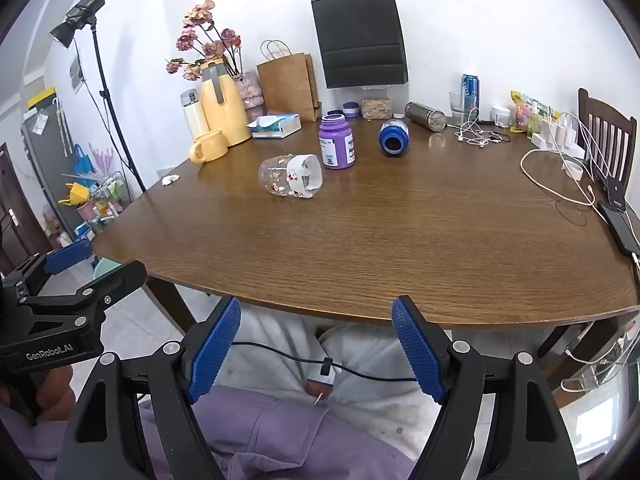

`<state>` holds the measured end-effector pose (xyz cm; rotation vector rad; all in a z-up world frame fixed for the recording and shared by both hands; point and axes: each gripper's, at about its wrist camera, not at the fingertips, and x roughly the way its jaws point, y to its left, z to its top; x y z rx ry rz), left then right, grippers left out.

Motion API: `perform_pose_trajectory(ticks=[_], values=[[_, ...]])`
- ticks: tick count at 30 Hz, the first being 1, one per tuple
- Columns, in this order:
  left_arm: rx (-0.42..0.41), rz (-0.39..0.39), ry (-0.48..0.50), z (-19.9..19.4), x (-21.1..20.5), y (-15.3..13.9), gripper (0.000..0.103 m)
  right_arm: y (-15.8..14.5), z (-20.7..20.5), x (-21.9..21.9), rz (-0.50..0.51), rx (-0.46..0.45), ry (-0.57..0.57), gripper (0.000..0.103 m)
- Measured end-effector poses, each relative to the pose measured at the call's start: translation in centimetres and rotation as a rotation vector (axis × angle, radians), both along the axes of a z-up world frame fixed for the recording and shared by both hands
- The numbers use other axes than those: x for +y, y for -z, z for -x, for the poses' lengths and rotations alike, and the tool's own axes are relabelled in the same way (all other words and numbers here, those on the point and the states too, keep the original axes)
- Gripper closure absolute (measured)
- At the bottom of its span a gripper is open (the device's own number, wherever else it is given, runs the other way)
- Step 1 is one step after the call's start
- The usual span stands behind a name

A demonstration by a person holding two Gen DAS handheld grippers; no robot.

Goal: Flip cup upright

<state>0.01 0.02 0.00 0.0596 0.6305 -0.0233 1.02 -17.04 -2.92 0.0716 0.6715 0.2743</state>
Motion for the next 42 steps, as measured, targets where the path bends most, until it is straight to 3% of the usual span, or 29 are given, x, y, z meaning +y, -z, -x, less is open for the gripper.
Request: perform_pose_trajectory(ticks=[42], values=[[-0.002,-0.001,-0.001,0.02,0.02,-0.02,0.000,-0.52,0.19,-0.12,0.011,-0.025,0.018,0.021]])
